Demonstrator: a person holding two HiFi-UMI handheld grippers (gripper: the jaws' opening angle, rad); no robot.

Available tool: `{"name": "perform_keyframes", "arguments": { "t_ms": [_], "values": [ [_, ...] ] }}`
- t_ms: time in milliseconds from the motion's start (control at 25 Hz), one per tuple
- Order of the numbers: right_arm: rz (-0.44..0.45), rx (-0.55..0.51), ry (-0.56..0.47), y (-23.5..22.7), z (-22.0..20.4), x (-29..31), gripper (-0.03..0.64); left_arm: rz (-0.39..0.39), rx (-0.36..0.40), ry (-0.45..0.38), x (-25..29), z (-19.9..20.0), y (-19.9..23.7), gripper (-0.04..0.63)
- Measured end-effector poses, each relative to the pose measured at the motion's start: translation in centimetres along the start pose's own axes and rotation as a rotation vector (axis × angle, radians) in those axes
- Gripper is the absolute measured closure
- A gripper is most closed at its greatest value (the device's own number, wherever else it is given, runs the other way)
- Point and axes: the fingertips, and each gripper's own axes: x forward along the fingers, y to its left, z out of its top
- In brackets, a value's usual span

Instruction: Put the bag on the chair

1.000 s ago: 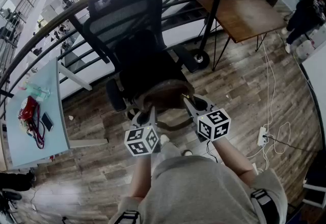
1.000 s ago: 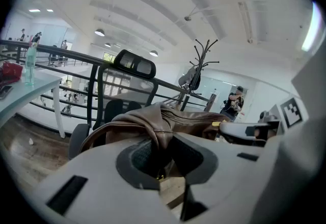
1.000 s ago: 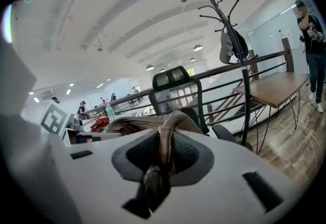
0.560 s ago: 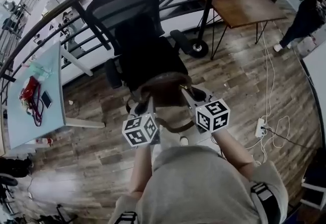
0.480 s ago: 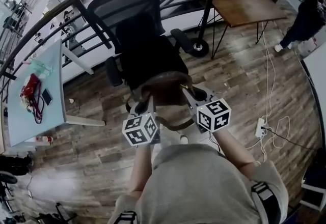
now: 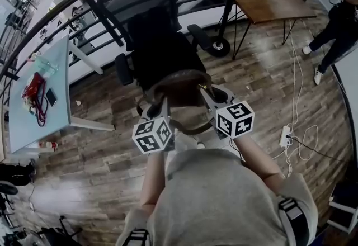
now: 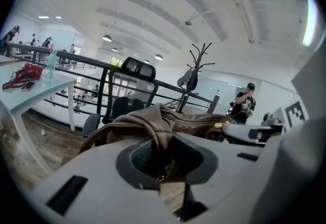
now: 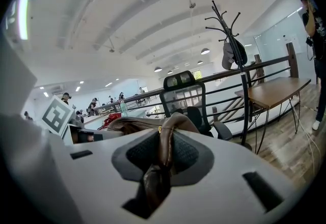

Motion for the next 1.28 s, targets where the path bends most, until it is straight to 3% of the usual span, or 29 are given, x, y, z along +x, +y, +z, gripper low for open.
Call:
{"name": "perform_keyframes", "arguments": {
  "t_ms": [640, 1280],
  "values": [
    [0.039, 0.080, 0.080, -1.6, -0.3, 4.9, 0.555, 0.026, -0.060, 0.038, 3.9, 0.2, 2.9, 0.541],
    [0.013, 0.096, 0.091, -5.0, 4.0, 16.5, 0.555, 0.008, -0.075, 0.043, 13.1, 6.1, 9.2, 0.541]
  ]
}}
